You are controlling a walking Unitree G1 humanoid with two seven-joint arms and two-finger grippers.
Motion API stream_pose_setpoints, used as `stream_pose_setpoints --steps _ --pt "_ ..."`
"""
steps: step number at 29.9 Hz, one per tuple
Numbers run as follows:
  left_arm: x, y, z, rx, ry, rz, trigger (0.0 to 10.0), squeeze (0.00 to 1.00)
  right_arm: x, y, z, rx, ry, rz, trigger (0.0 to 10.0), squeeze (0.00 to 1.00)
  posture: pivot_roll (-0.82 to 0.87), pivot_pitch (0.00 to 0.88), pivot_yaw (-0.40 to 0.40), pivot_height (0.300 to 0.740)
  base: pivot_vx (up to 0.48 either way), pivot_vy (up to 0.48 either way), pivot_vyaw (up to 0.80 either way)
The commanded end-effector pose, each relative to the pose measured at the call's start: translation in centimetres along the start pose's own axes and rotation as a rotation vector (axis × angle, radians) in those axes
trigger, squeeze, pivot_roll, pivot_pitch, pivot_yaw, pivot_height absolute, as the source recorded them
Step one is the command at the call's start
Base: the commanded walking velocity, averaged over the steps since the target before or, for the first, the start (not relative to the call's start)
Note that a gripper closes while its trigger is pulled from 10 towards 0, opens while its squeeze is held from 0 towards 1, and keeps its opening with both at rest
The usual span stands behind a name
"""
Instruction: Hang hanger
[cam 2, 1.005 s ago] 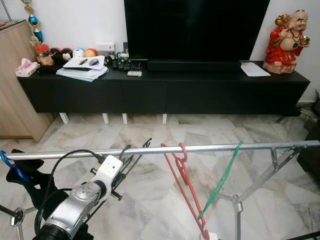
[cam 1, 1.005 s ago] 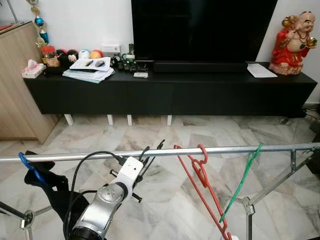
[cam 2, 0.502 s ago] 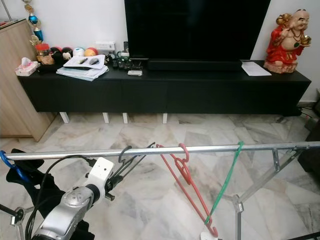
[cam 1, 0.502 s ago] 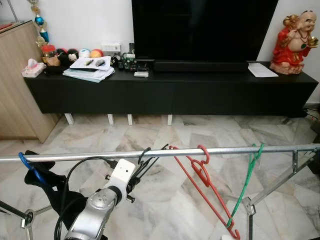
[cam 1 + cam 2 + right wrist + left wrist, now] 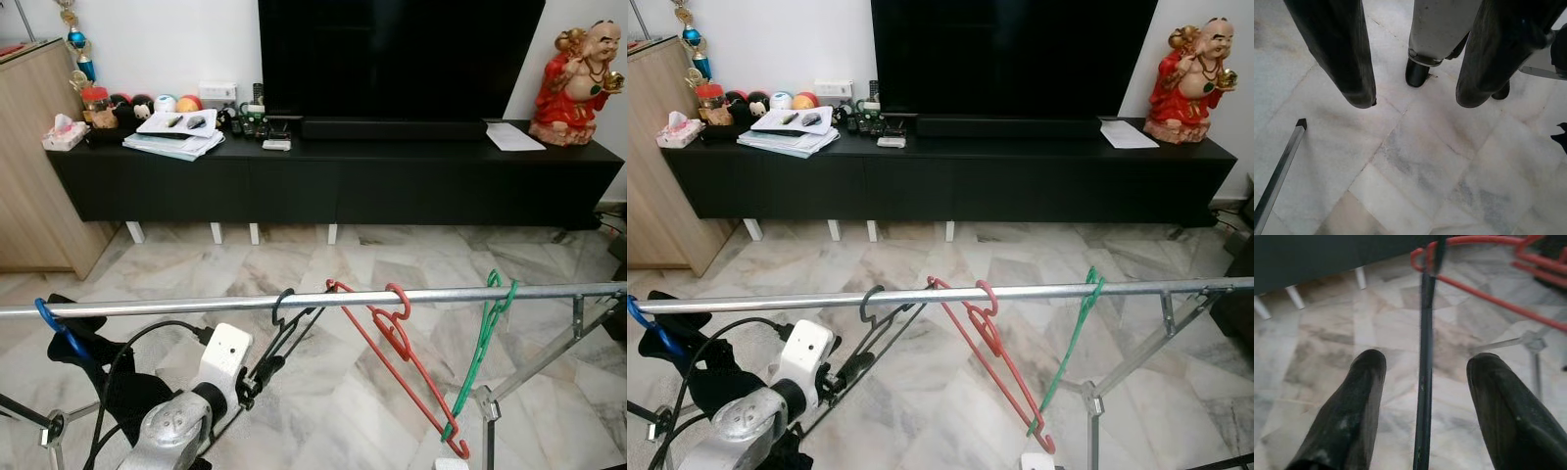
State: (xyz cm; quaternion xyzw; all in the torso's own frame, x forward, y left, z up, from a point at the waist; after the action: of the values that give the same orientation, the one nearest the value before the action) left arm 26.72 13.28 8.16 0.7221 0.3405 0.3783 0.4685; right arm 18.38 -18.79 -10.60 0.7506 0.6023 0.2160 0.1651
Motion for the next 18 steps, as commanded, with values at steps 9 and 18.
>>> stream_pose_setpoints --steps 9,18 --pt "0.8 0.7 -3.0 -0.085 0.063 -0.048 10.0 0.00 -0.1 0.1 0.0 0.009 0.003 -0.014 10.0 0.00 0.09 0.000 -0.030 0.740 0.000 0.000 0.00" --pt "3.5 -1.1 -6.5 -0.058 0.236 0.084 10.0 0.00 -0.3 0.0 0.0 0.018 0.009 -0.029 10.0 0.00 0.11 0.000 -0.035 0.740 0.000 0.000 0.00"
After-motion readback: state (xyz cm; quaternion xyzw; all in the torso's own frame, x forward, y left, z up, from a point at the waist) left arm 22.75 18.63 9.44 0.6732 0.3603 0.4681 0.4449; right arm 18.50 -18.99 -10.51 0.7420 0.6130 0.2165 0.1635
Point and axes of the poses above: a point about 5 cm out from each wrist's last joint towards the gripper, its own z axis pointing out of the wrist towards the gripper, its own y axis along the axis of the wrist's last joint, x = y × z, the point moved 2 cm from there along z, pointing out of the wrist towards the gripper, and after that the axes turned 12 degrees about z, right-handed, at the moved point
